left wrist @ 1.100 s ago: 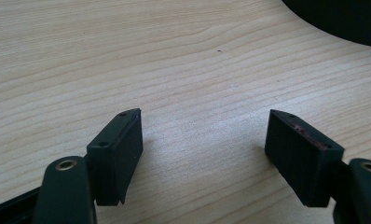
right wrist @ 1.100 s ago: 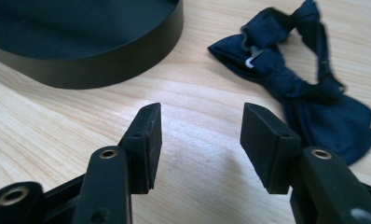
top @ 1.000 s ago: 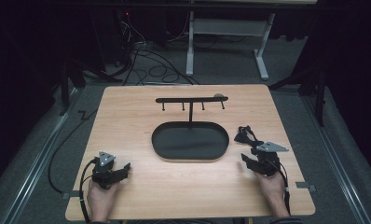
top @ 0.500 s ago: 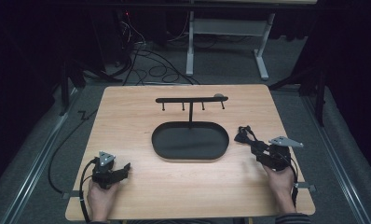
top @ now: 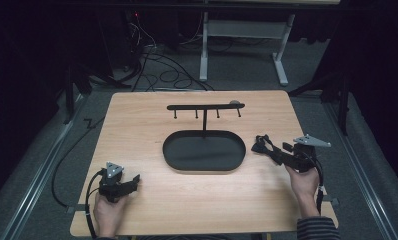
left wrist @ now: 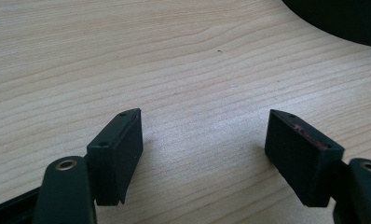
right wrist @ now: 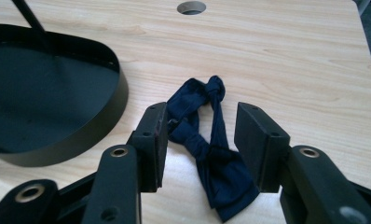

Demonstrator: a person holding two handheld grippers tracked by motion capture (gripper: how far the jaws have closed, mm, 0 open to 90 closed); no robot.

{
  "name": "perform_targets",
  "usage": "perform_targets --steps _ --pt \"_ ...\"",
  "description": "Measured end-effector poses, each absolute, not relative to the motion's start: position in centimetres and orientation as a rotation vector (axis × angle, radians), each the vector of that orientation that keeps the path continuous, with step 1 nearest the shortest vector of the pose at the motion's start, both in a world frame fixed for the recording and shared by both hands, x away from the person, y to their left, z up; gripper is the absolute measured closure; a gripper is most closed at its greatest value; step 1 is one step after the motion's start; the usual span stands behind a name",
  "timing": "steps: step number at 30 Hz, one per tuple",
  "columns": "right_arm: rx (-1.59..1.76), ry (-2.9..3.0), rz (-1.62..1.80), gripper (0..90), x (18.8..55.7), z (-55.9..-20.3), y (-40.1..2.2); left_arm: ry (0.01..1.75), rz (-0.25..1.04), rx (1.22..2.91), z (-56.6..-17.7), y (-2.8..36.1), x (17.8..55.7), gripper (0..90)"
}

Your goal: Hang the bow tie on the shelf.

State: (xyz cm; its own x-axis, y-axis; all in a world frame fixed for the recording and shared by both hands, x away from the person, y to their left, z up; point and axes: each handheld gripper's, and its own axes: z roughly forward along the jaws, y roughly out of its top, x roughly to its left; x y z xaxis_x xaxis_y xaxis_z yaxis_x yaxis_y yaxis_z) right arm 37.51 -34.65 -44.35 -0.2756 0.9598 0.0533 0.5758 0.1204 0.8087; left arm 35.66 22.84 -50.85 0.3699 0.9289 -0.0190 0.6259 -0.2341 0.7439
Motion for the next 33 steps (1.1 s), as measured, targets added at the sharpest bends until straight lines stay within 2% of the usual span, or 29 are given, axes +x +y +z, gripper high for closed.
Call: perform_targets --steps 11,23,31,33 --pt "1.52 1.938 0.972 61.0 40.5 -44.5 -34.5 1.341 0.576 1.96 -50.9 22.8 35.7 28.1" --pt "1.588 1.961 0.906 62.8 42.8 -46.3 -34.2 1.341 0.576 1.96 -50.8 22.8 35.7 28.1" --pt "1.637 1.978 0.868 70.9 43.5 -47.4 -34.6 1.341 0.576 1.96 -50.8 22.8 35.7 28.1" --pt "1.646 1.991 0.865 77.0 43.6 -47.6 -34.6 1.341 0.576 1.96 -50.8 22.8 35.7 28.1"
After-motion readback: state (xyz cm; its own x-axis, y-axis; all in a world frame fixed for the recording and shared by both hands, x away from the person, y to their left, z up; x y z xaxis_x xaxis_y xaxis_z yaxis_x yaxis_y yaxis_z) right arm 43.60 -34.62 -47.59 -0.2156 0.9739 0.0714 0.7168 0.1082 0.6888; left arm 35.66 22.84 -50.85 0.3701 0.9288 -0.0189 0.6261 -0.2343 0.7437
